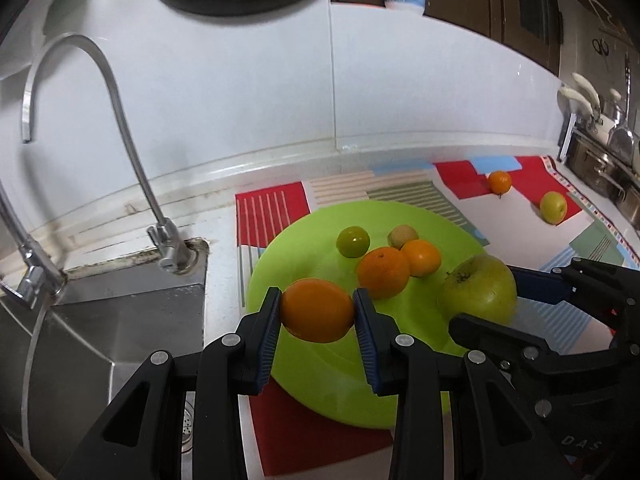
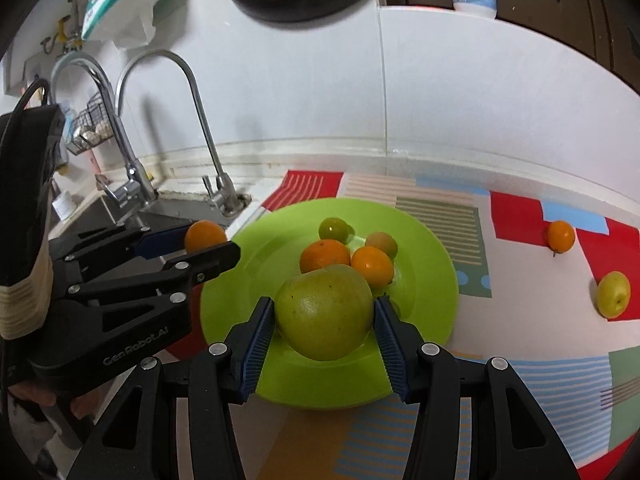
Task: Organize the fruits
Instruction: 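Carry the orange to the green plate with the left gripper while the right carries the pear, then open both grippers to set the orange and pear on the plate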
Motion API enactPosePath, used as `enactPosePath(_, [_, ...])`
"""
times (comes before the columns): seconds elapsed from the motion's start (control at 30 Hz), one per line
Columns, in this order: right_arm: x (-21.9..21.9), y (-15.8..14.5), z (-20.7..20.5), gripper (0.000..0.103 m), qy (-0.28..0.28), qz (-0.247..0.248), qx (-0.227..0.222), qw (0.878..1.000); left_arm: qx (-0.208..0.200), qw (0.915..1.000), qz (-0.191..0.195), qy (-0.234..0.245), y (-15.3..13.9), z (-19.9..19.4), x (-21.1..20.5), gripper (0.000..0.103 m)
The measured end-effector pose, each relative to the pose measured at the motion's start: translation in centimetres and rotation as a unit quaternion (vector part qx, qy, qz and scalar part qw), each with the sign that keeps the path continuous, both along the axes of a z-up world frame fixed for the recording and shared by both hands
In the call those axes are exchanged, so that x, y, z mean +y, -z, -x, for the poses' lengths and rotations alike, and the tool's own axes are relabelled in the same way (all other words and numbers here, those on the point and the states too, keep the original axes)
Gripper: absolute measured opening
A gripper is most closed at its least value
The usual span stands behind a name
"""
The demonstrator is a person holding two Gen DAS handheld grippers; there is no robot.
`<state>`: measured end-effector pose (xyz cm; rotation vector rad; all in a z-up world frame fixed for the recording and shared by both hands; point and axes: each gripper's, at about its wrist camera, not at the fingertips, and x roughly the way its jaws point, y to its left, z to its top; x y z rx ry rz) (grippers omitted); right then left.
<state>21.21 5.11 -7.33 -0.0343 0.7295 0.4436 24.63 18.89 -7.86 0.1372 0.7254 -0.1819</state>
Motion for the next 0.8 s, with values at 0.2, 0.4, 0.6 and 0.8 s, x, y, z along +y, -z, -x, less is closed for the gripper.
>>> enactPosePath(0.2, [0.3,1.2,-1.0,0.051,0.004,0.013,0.013,1.000,0.012,0.9999,0.000,0.007,1.2,-1.6,0.0,0.036])
enactPosePath(0.4, [0.2,1.8,-1.6,0.052,0.005,0.005,0.032,0.999,0.005,1.0000,-0.002,-0.004,0.9,-1.4,0.3,0.047])
enactPosePath(0.6, [-0.2,0.3,-0.7,0.069,0.025,0.014,-0.012,1.000,-0.007,0.9997,0.000,-0.025,-0.3,-0.2,0.8,0.055])
enactPosePath(0.8, [-1.4,-0.9,0.0,0.074,0.047,0.007,-0.024,0.999,-0.015,0.9987,0.010,-0.048,-1.6,1.5,1.1,0.061])
